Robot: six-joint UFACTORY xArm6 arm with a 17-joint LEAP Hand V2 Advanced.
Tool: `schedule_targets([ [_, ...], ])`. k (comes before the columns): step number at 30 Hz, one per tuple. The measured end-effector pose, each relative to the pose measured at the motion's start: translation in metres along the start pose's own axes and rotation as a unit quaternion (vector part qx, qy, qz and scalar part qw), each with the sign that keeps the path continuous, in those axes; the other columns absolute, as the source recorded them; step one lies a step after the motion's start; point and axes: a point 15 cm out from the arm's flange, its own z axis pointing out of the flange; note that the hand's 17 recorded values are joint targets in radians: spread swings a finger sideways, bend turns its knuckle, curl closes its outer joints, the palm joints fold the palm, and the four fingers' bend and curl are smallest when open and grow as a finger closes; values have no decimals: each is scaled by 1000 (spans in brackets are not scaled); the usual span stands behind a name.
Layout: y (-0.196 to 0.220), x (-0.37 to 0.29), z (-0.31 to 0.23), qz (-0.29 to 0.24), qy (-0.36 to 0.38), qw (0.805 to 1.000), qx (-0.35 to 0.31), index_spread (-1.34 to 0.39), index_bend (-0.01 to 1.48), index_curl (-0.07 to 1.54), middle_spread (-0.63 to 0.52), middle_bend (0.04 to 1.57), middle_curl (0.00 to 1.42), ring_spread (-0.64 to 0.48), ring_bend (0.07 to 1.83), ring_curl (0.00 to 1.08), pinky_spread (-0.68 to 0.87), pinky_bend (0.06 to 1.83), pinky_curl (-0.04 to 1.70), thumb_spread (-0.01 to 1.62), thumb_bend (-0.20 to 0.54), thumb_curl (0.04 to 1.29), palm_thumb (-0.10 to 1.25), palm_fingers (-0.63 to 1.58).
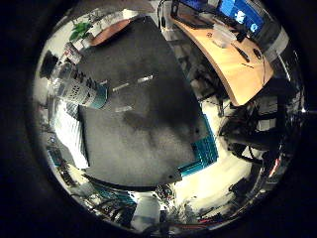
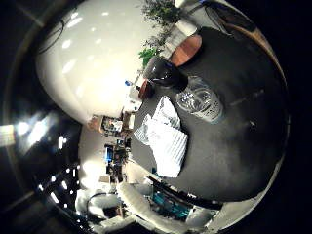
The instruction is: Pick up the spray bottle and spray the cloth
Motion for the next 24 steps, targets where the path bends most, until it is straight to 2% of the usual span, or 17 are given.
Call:
schedule_targets([
  [11,-6,-17,32,1,-26,1000,-9,-374,140,212,76,157,197,308,261,269,570,810,288,836,-37,335,222,-90],
  [24,-13,2,55,21,-21,999,-11,-365,139,208,83,160,204,306,282,272,579,845,288,826,-37,338,208,-86],
])
